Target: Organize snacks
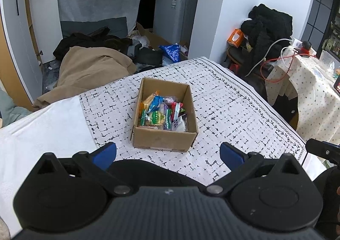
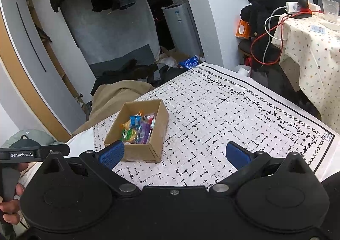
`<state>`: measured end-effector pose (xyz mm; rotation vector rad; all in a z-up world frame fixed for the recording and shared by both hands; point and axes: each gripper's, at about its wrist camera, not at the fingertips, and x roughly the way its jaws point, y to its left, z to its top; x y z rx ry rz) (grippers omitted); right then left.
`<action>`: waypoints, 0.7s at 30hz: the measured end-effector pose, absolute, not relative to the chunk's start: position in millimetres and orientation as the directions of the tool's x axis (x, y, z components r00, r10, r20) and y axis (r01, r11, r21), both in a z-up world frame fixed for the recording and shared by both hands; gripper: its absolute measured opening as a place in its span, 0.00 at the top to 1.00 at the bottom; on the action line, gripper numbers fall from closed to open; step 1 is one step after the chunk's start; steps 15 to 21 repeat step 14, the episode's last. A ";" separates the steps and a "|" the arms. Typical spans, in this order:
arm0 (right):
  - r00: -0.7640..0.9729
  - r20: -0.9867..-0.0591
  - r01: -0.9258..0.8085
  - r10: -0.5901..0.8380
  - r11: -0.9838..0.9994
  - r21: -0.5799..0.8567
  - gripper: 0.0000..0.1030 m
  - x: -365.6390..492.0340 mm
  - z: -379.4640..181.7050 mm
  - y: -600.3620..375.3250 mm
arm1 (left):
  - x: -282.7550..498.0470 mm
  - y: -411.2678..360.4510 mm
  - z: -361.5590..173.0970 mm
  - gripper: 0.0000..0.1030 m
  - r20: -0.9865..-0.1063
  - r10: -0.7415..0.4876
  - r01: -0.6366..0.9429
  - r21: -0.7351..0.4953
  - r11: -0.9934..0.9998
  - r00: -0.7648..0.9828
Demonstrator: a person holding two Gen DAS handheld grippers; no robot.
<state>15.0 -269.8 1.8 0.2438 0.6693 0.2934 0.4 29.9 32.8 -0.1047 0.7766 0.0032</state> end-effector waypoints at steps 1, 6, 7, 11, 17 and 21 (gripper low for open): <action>0.746 -0.572 -0.188 0.341 0.932 0.310 0.00 15.3 1.5 -269.6 | 0.6 29.8 32.9 0.00 -0.700 -0.035 -0.041 -0.092 0.995 0.714; 0.742 -0.584 -0.184 0.331 0.937 0.297 0.00 17.2 -2.3 -266.9 | 2.0 29.5 29.6 0.00 -0.703 -0.043 -0.039 -0.101 0.994 0.710; 0.742 -0.584 -0.183 0.329 0.938 0.295 0.00 16.9 -3.1 -267.2 | 2.4 29.6 28.4 0.00 -0.704 -0.043 -0.039 -0.100 0.994 0.709; 0.753 -0.573 -0.174 0.322 0.938 0.298 0.00 12.6 -2.9 -275.9 | 7.5 29.2 21.5 0.00 -0.708 -0.028 -0.052 -0.091 0.994 0.706; 0.763 -0.566 -0.151 0.312 0.937 0.314 0.00 11.4 -1.3 -289.3 | 19.7 28.1 14.3 0.00 -0.716 -0.014 -0.068 -0.087 0.994 0.698; 0.763 -0.566 -0.151 0.312 0.937 0.314 0.00 11.4 -1.3 -289.3 | 19.7 28.1 14.3 0.00 -0.716 -0.014 -0.068 -0.087 0.994 0.698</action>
